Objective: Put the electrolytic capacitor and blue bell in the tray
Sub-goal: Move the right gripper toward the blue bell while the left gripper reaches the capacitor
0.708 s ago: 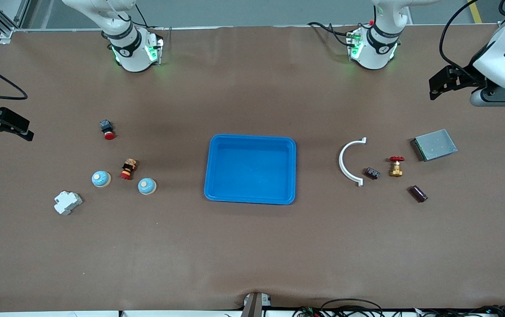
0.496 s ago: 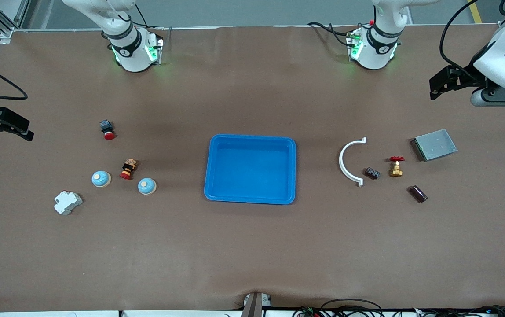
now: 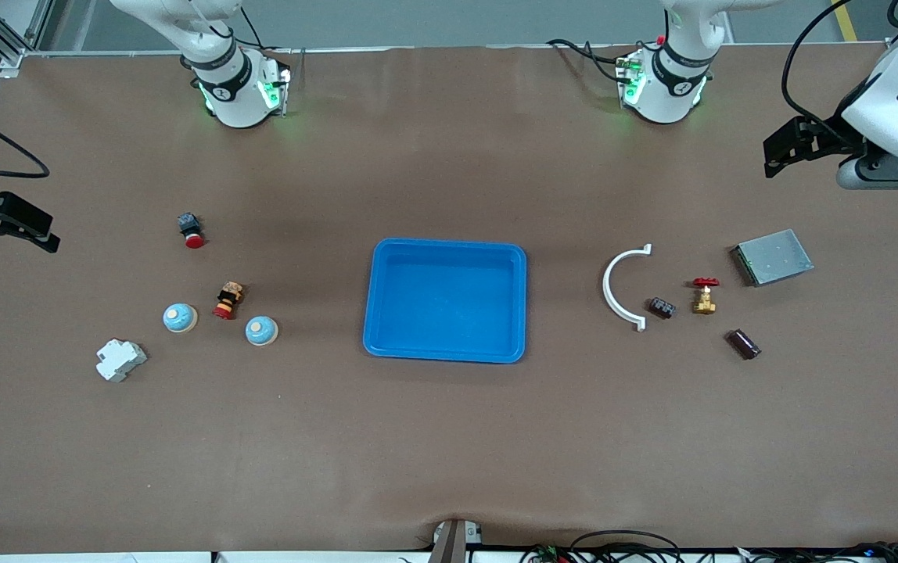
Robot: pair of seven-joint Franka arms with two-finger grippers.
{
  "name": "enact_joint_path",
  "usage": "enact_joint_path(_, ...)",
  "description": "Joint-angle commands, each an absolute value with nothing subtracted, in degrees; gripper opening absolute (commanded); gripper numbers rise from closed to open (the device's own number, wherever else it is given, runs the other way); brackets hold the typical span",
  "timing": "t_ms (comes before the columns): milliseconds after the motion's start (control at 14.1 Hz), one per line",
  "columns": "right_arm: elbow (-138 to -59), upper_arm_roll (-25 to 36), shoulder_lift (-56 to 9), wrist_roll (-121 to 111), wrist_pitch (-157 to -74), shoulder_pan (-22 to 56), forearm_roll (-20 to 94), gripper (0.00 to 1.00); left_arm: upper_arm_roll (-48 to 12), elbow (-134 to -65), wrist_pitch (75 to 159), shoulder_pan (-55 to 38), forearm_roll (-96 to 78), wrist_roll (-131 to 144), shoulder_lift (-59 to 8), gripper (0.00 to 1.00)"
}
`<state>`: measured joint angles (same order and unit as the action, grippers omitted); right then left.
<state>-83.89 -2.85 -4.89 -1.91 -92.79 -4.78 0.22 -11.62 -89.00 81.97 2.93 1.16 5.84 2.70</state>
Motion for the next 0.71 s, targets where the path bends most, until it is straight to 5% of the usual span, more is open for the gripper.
enact_joint_path(0,-84.2,-3.0,-4.7,-1.8,-93.3,-4.7,-0.4,1.0,-11.9,-87.5,81.0,3.0,2.7,4.9,2.1,1.0)
enact_joint_path(637,-84.3,-3.1,-4.8,-1.8,-93.4,-4.5,-0.4,1.0,-11.8,-86.7,81.9,3.2,7.2,4.8,-6.4,1.0)
